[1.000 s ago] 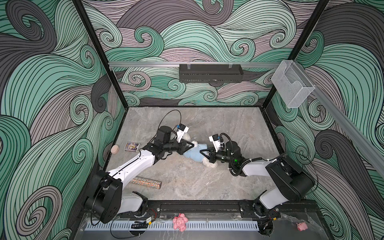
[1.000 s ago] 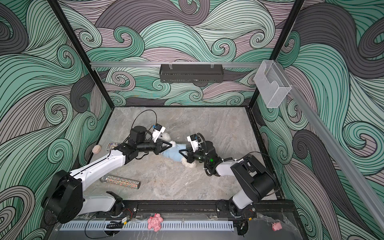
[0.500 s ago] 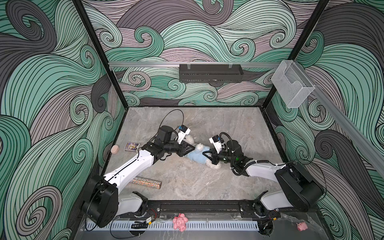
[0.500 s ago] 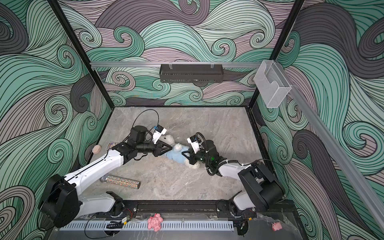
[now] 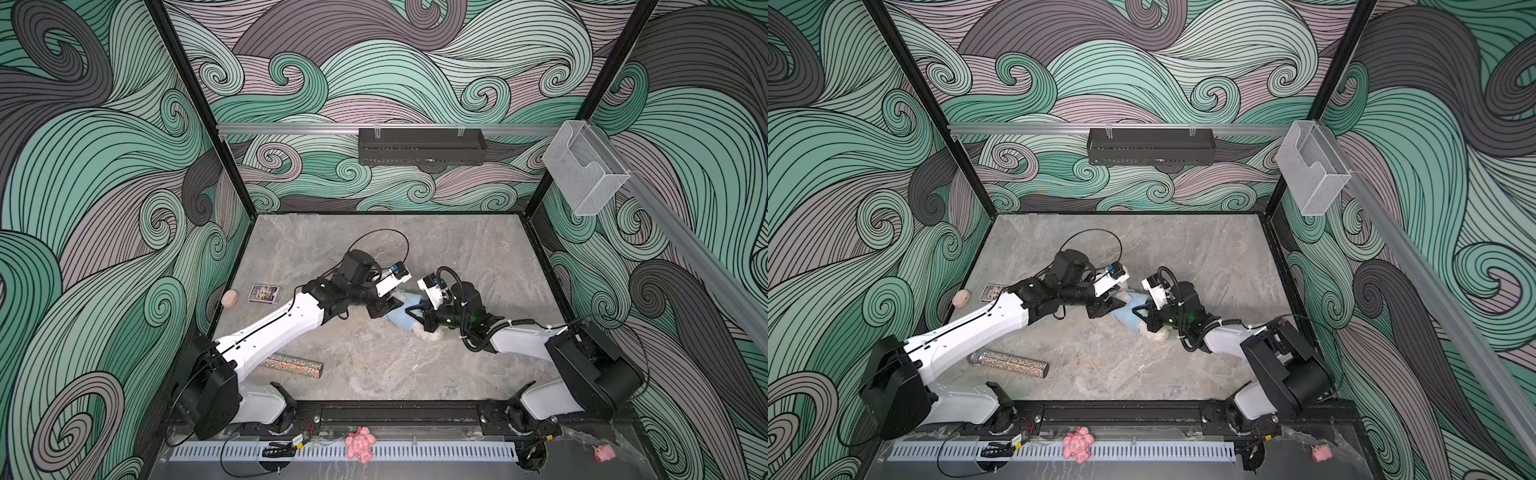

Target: Dress the teddy bear

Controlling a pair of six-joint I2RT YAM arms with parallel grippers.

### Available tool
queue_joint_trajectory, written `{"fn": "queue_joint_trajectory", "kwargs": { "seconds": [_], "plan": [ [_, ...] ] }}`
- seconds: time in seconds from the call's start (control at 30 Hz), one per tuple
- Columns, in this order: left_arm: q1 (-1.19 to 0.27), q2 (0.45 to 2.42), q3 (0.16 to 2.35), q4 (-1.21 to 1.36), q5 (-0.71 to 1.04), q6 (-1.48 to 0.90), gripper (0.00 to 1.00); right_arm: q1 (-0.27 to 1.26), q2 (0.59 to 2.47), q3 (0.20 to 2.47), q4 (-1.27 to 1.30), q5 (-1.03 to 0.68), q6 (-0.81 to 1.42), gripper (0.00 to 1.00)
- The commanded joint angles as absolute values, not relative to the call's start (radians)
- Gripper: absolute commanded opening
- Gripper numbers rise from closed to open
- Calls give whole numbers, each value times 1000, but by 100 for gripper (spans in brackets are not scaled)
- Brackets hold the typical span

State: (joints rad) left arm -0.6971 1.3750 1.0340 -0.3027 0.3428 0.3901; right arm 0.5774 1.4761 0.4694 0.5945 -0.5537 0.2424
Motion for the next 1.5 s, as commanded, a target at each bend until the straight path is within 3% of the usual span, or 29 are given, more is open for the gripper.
{"fn": "queue_joint_trajectory", "kwargs": {
  "seconds": [0.0,0.37,0.57,0.67,0.73,0.83,1.0,1.07,1.2,1.47],
  "plan": [
    [-714,1439,1104,-360,295,513,53,584,1486,466,629,-574,233,0],
    [-725,1570,1202,-484,325,586,39,584,1489,462,633,-573,232,0],
    [-725,1571,1209,-489,317,568,26,583,1491,464,629,-569,232,0],
    [-724,1565,1219,-489,316,537,13,583,1489,465,621,-562,233,0],
    [-724,1555,1231,-487,301,465,0,583,1483,464,605,-546,231,0],
    [-708,1505,1211,-401,329,290,0,584,1467,463,535,-468,232,0],
    [-593,1360,990,115,490,-338,0,591,1433,520,221,-152,207,5],
    [-587,1343,970,134,479,-370,0,604,1412,534,179,-98,173,7],
    [-588,1358,1039,-83,452,-310,0,622,1376,567,149,-110,110,18],
    [-609,1408,1080,-261,334,-384,0,665,1195,567,216,-194,-67,59]
  ]
}}
